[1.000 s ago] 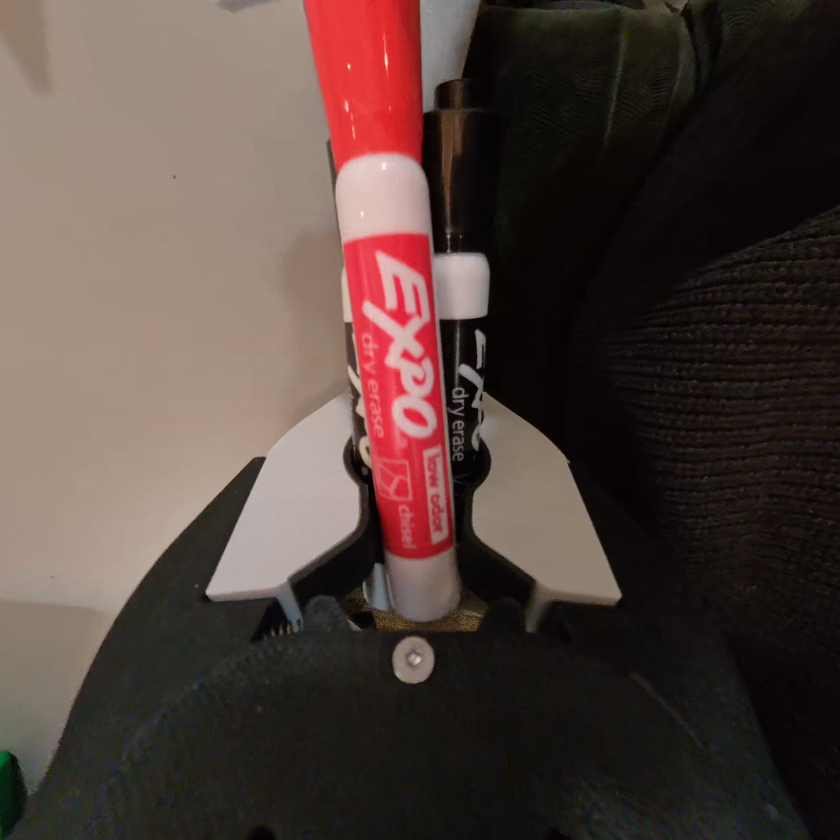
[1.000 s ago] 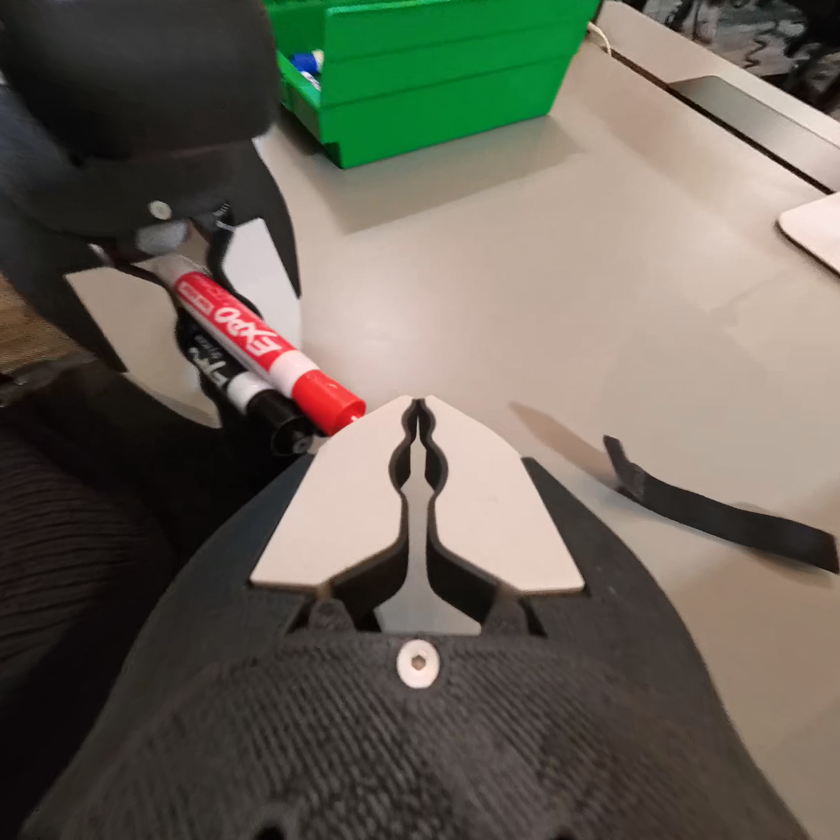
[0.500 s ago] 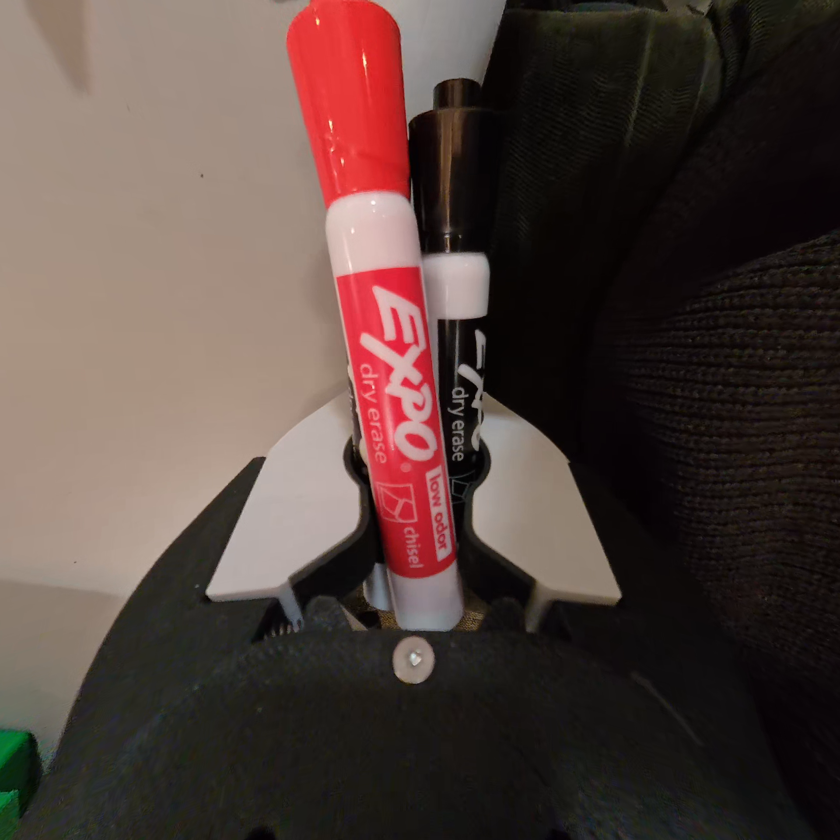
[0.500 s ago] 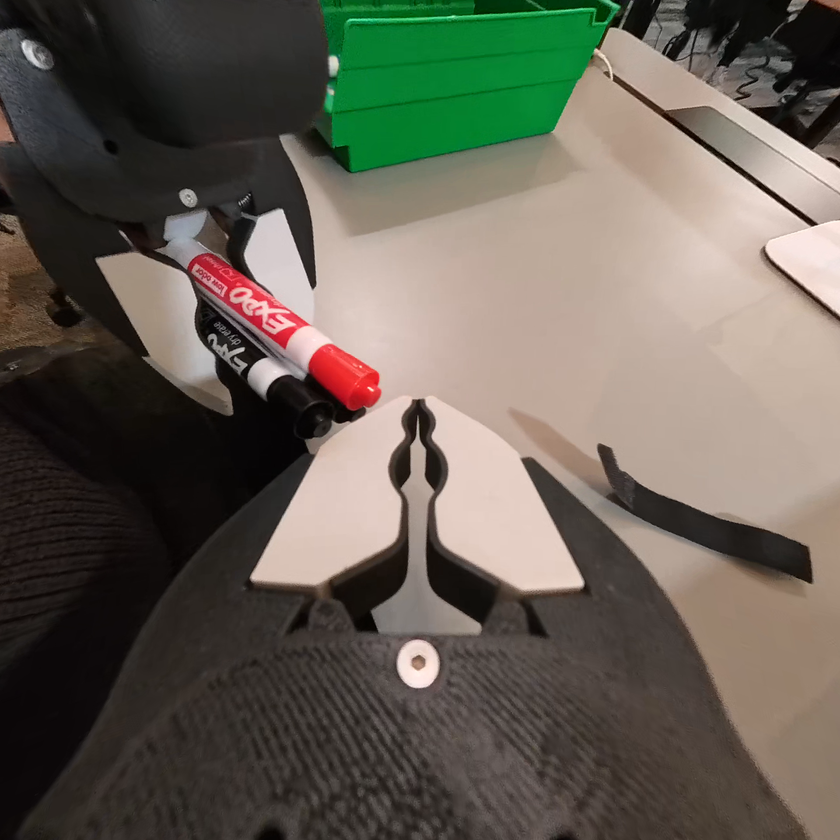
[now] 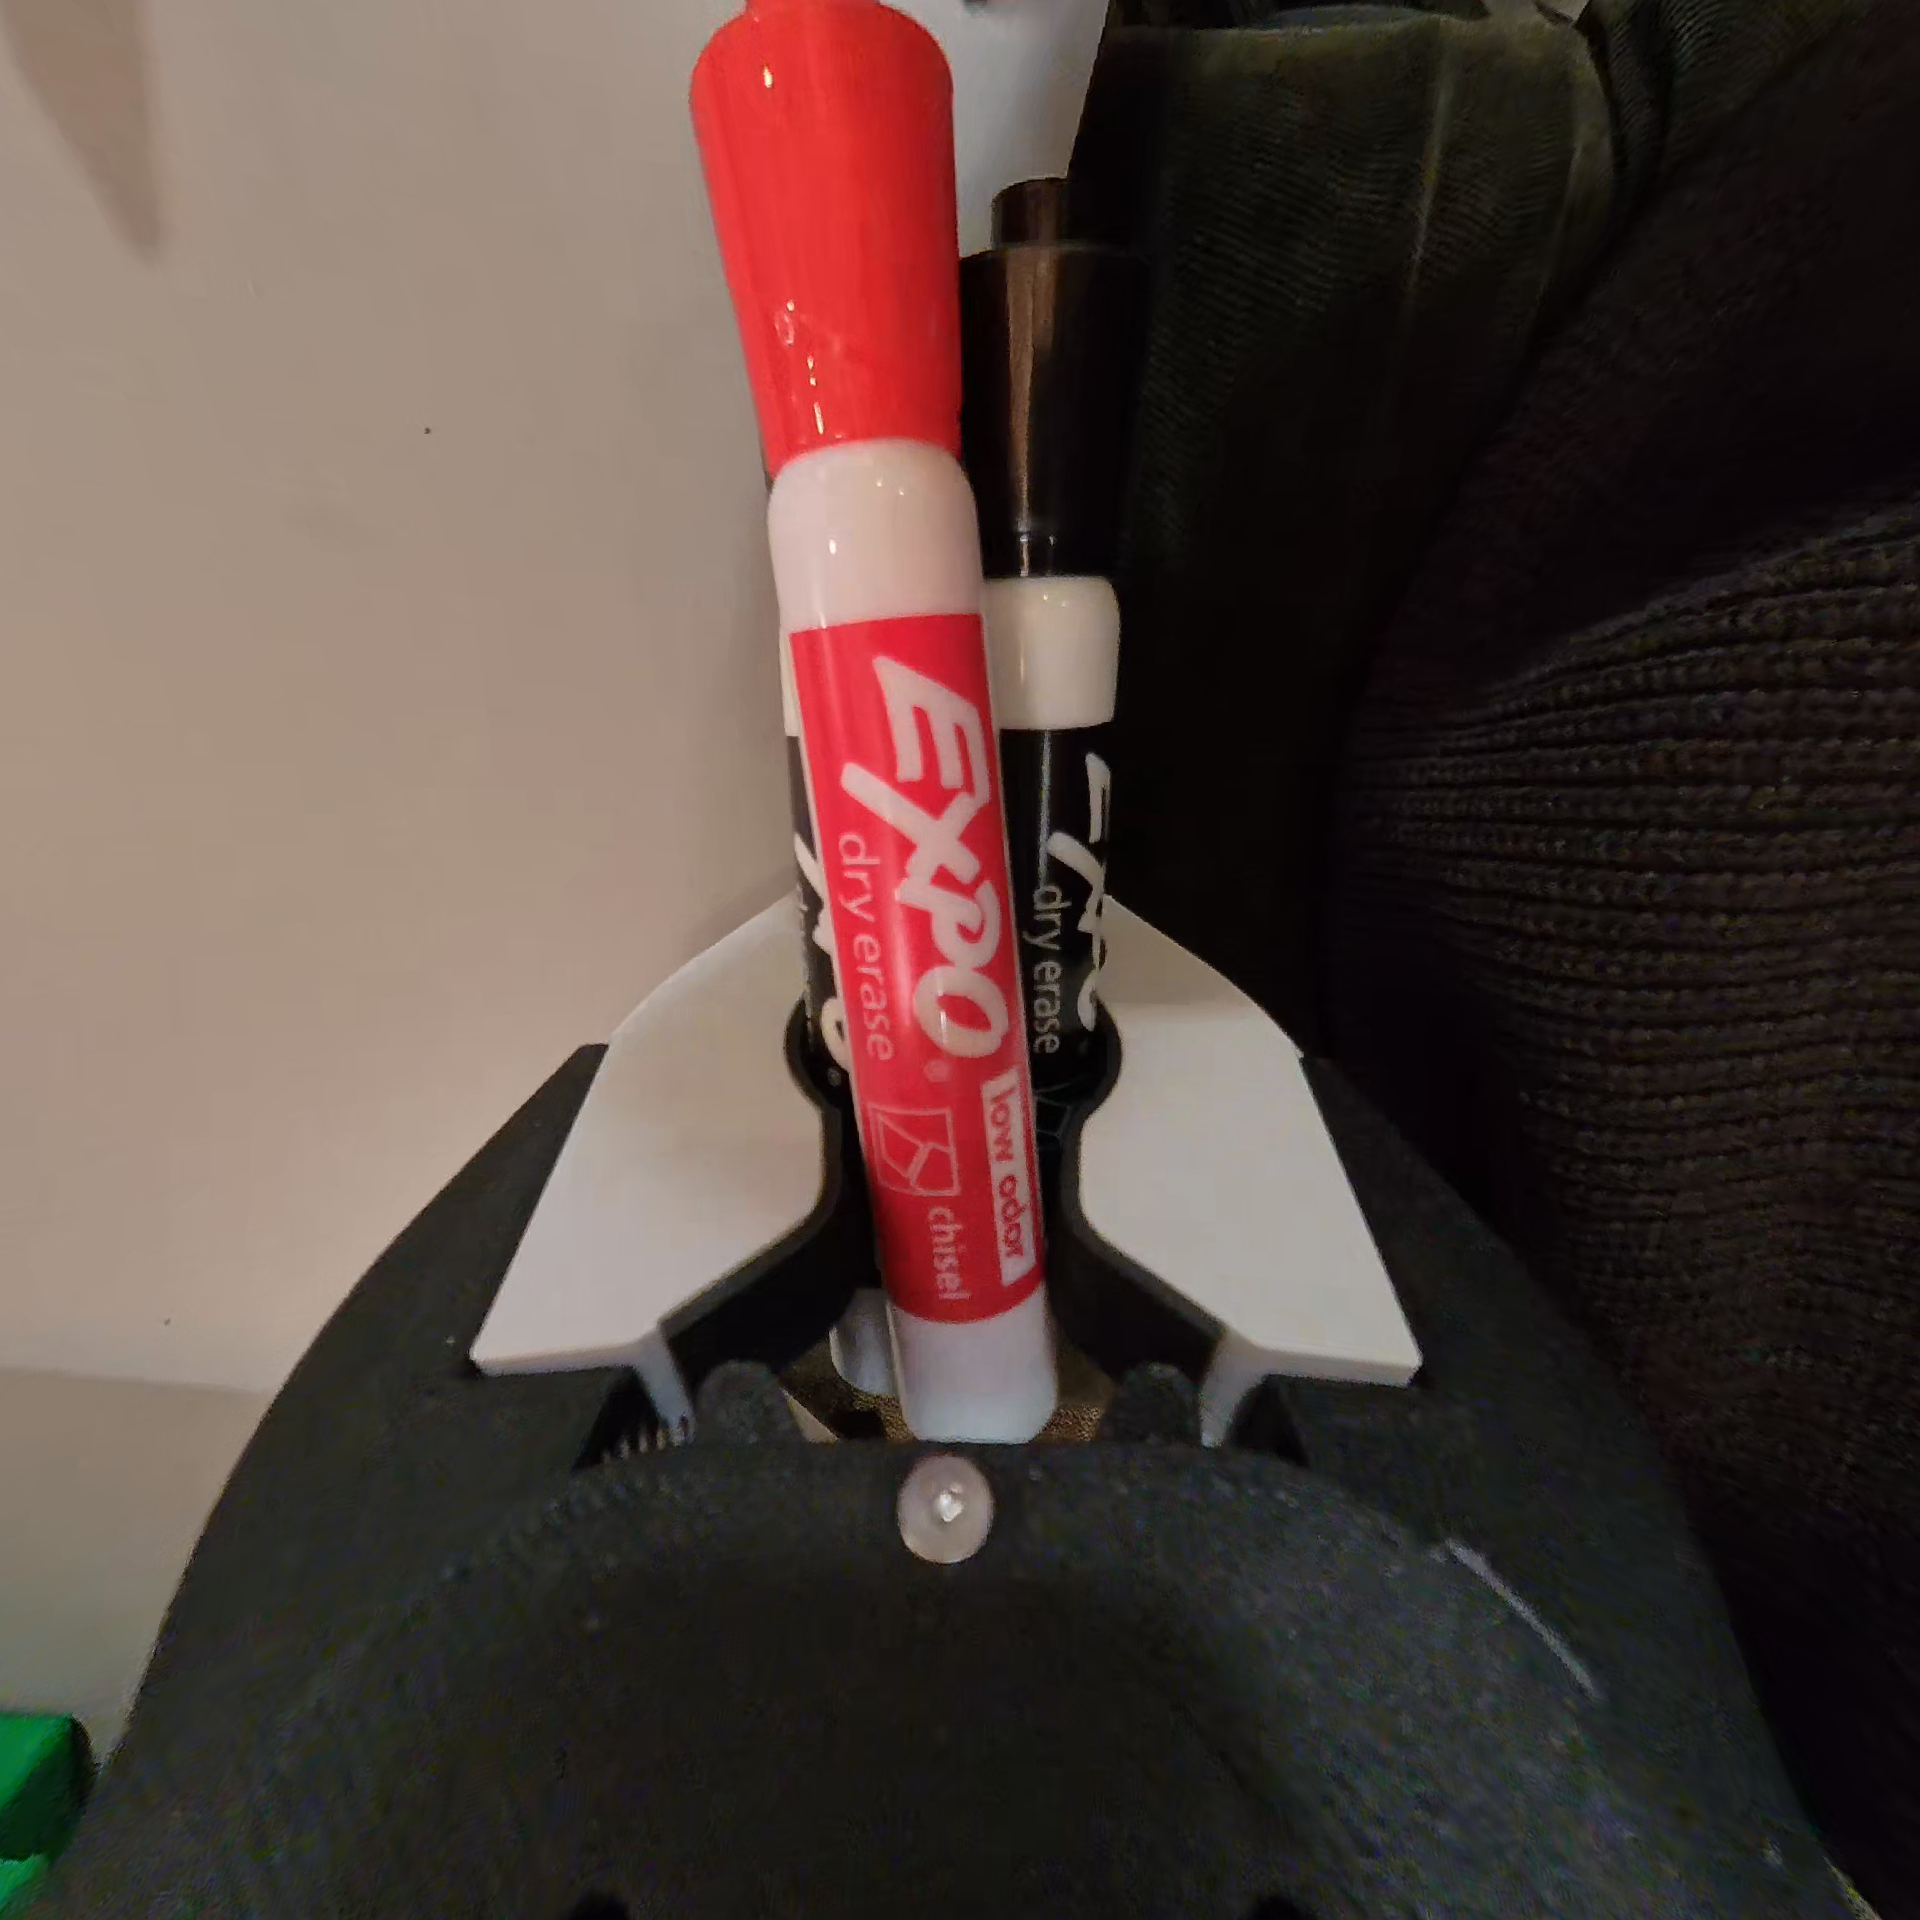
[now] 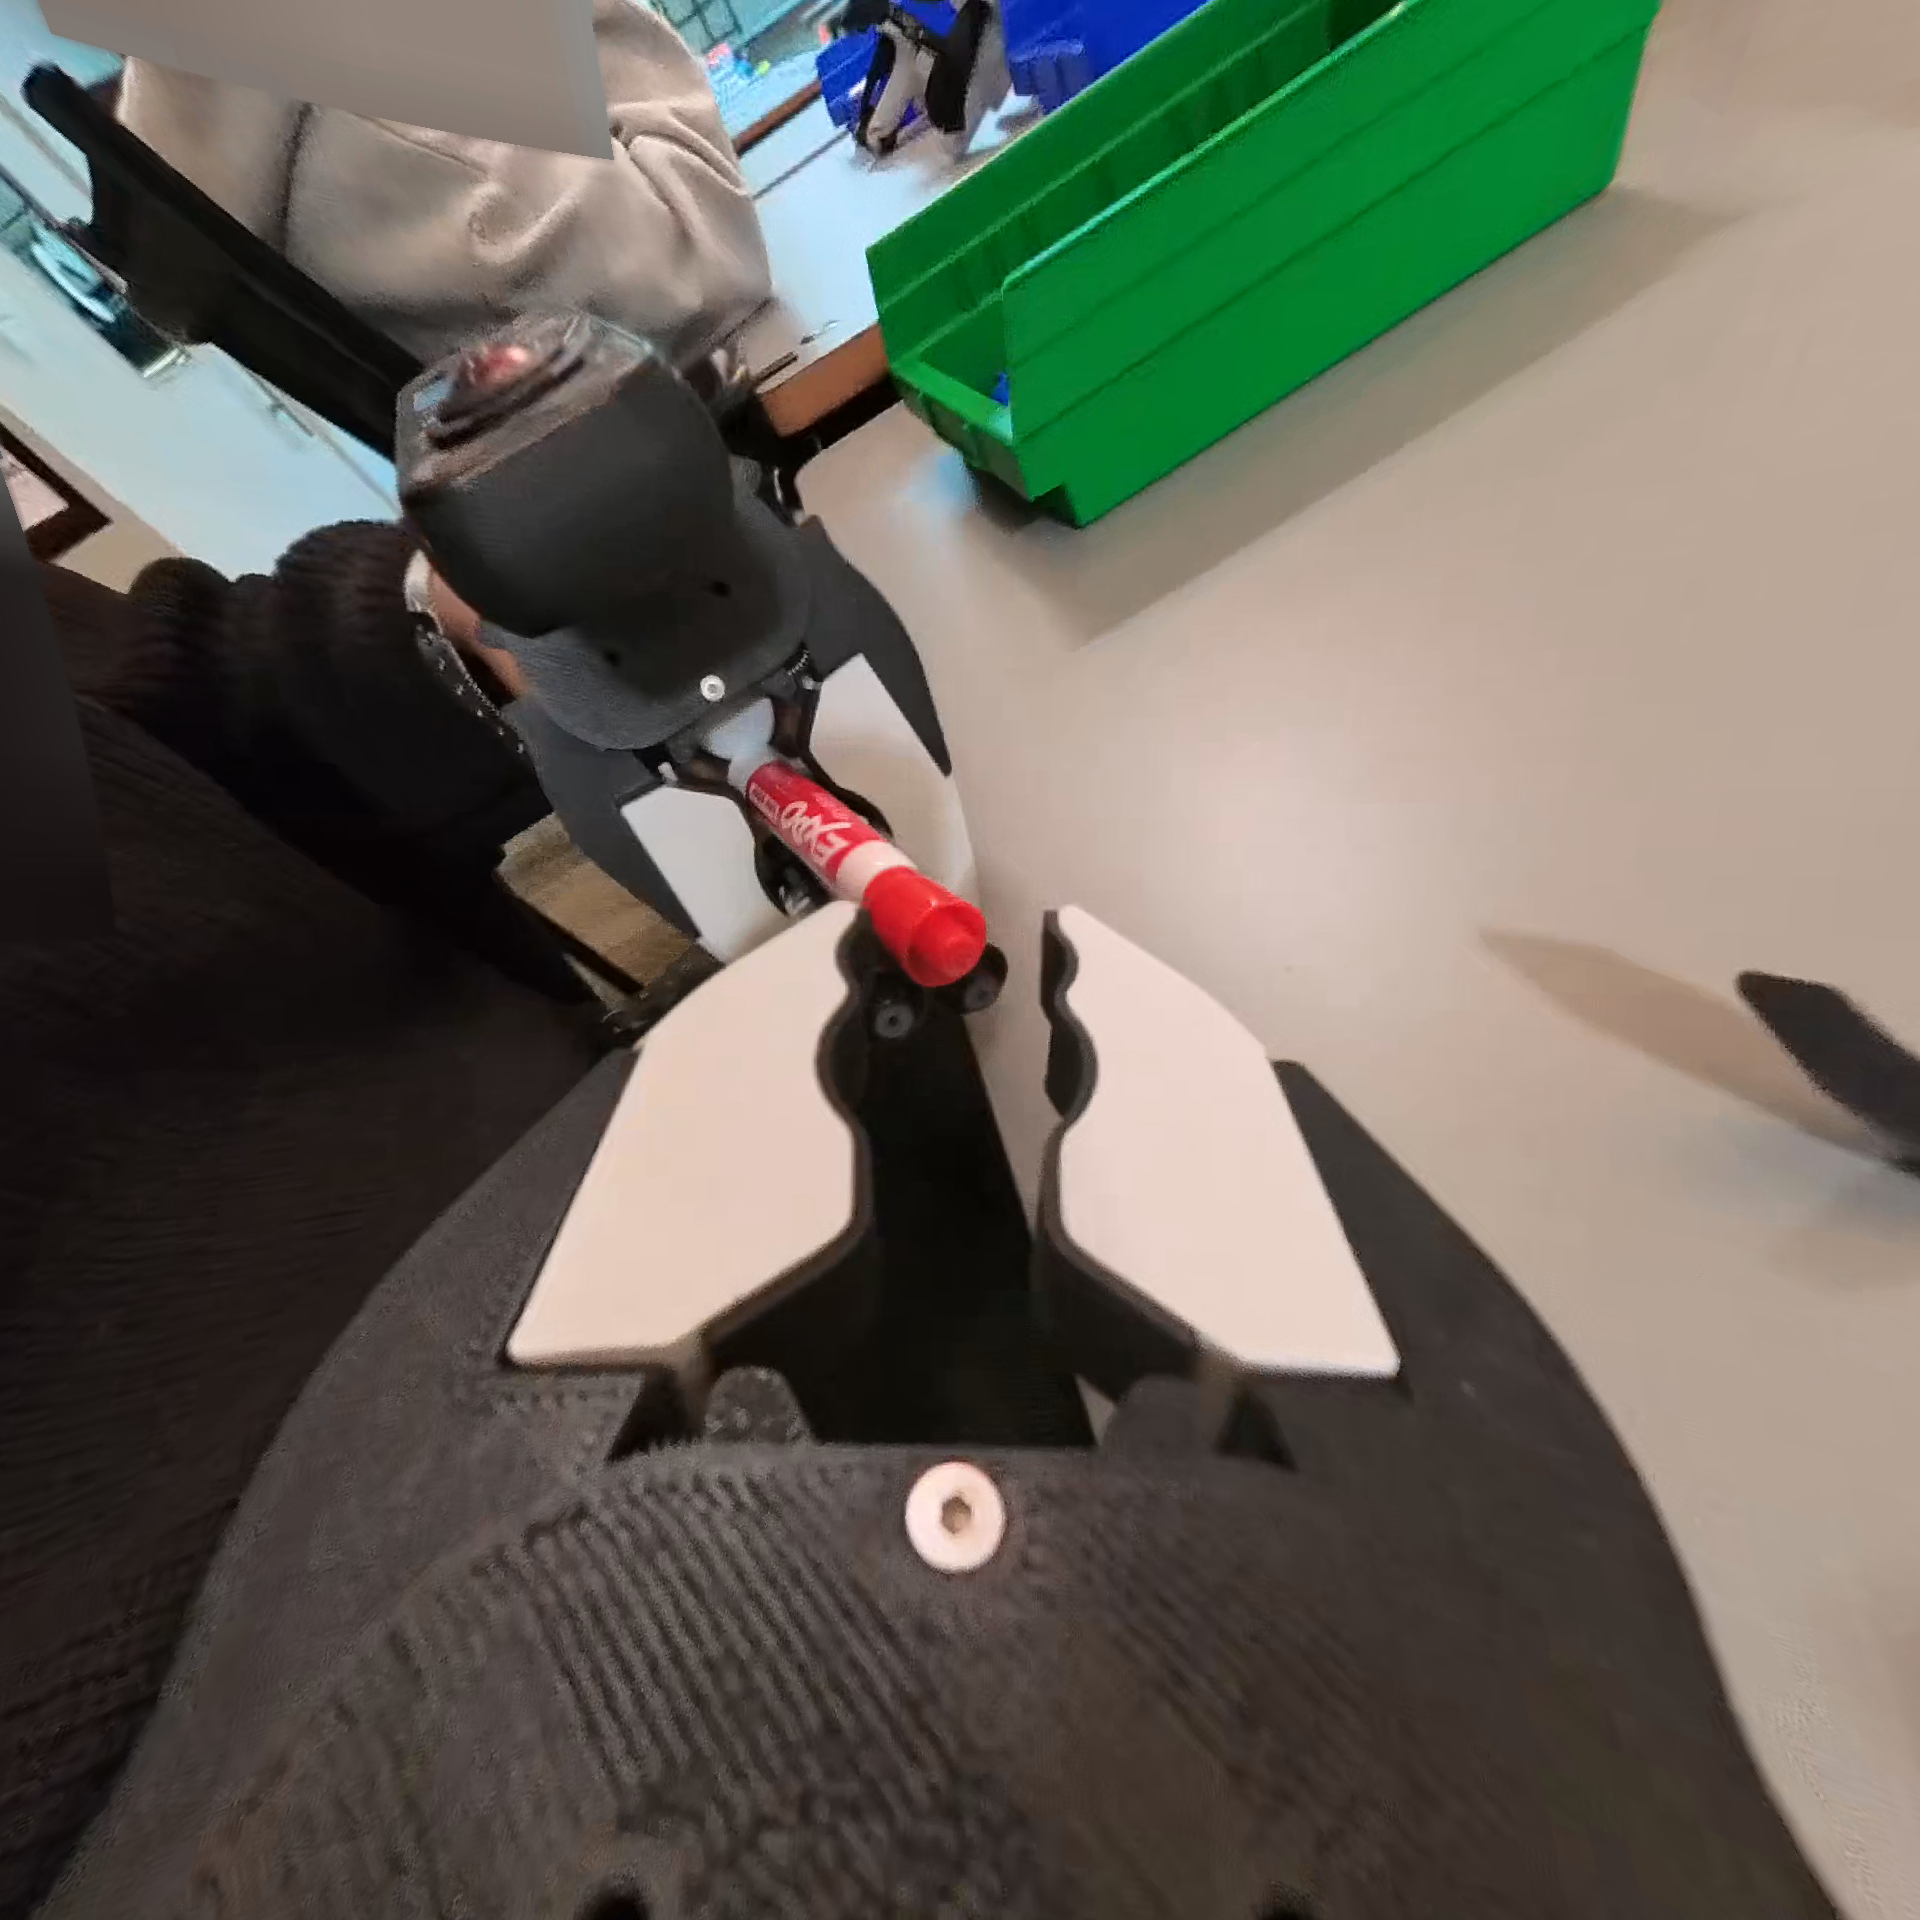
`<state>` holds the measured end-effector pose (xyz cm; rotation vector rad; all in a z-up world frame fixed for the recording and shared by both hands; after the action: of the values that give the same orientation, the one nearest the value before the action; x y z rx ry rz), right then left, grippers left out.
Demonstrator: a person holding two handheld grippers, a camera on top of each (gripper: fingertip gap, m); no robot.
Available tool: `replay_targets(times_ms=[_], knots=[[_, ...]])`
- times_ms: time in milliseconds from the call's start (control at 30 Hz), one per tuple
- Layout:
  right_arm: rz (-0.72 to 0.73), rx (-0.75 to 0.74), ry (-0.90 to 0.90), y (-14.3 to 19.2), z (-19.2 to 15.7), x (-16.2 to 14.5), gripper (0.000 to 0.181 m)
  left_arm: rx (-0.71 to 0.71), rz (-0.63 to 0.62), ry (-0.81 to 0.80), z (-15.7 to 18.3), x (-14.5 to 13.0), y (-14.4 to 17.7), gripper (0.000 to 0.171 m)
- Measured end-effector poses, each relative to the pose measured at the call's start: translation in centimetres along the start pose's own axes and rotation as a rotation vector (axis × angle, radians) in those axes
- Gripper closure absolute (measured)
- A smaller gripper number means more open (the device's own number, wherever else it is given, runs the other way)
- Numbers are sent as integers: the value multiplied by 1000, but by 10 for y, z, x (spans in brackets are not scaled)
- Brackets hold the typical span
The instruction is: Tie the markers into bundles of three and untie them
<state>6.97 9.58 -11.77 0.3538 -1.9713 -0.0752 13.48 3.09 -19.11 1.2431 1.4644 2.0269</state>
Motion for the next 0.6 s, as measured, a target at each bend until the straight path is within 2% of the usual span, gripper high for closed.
replay_targets(times_ms=[200,600], knots=[[-76,-2,119,-7,-7,-13,158,9,-2,-3,-2,-1,0,129],[-70,-19,170,-6,-8,-12,163,21,-8,-6,-3,-1,0,128]])
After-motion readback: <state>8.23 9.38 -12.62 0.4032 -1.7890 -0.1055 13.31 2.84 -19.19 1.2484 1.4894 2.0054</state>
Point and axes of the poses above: each gripper's, where its closed fingertips meet, y back along the fingers, x out of its top, z = x × y across the jaws, the point moved 2 cm from there along y, back along the fingers, and after that the axes turned 6 degrees about z, right-handed, at the moved point
